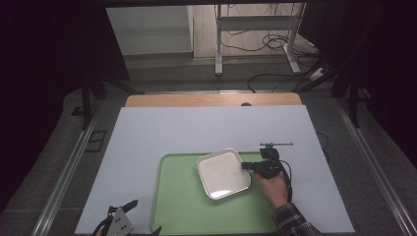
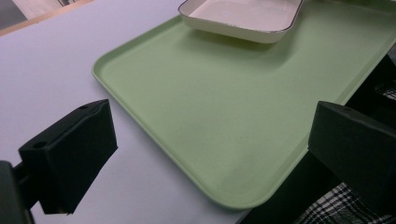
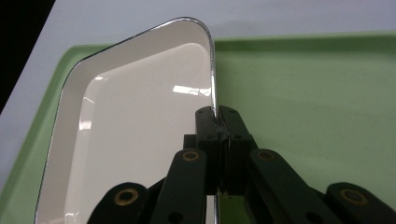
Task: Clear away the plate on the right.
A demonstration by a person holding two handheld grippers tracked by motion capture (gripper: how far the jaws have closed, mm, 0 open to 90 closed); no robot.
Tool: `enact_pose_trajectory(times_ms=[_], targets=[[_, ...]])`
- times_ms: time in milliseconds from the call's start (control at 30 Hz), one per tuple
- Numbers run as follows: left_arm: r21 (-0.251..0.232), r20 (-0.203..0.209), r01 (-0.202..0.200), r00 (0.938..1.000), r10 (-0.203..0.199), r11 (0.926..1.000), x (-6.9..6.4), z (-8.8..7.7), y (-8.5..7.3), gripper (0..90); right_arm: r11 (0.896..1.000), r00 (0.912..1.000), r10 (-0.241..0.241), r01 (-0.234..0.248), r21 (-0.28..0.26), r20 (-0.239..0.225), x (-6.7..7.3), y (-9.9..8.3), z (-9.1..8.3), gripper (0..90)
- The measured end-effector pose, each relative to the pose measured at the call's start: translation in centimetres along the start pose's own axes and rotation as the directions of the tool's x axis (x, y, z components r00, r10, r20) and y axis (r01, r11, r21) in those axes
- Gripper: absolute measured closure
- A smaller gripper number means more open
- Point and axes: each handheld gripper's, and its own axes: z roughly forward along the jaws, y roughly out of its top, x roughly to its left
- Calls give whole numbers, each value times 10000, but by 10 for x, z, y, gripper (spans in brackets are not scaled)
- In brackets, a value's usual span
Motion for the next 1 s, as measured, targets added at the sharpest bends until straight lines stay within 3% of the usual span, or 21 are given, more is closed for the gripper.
enact_pose_trajectory(times_ms=[433,600,700,800,933,1000], targets=[[3,6,-45,10000,45,10000,0,0,0,9,9991,9992,-357,353,248,186,2,-2,12,857],[-10,7,-44,10000,44,10000,0,0,0,9,9975,9972,-711,712,43,-214,2,1,4,680],[-11,10,-56,10000,56,10000,0,0,0,9,9923,9915,-1237,1238,-11,-412,4,1,0,656],[-5,7,-68,10000,68,10000,-1,-1,0,9,9783,9782,-2071,2069,-101,-181,10,0,-6,675],[1,0,-74,10000,74,10000,-1,0,0,9,9425,9424,-3323,3333,-230,385,20,-6,-14,777],[4,-1,-86,10000,86,10000,-1,0,0,9,9329,9331,-3580,3590,-286,336,24,-8,-17,835]])
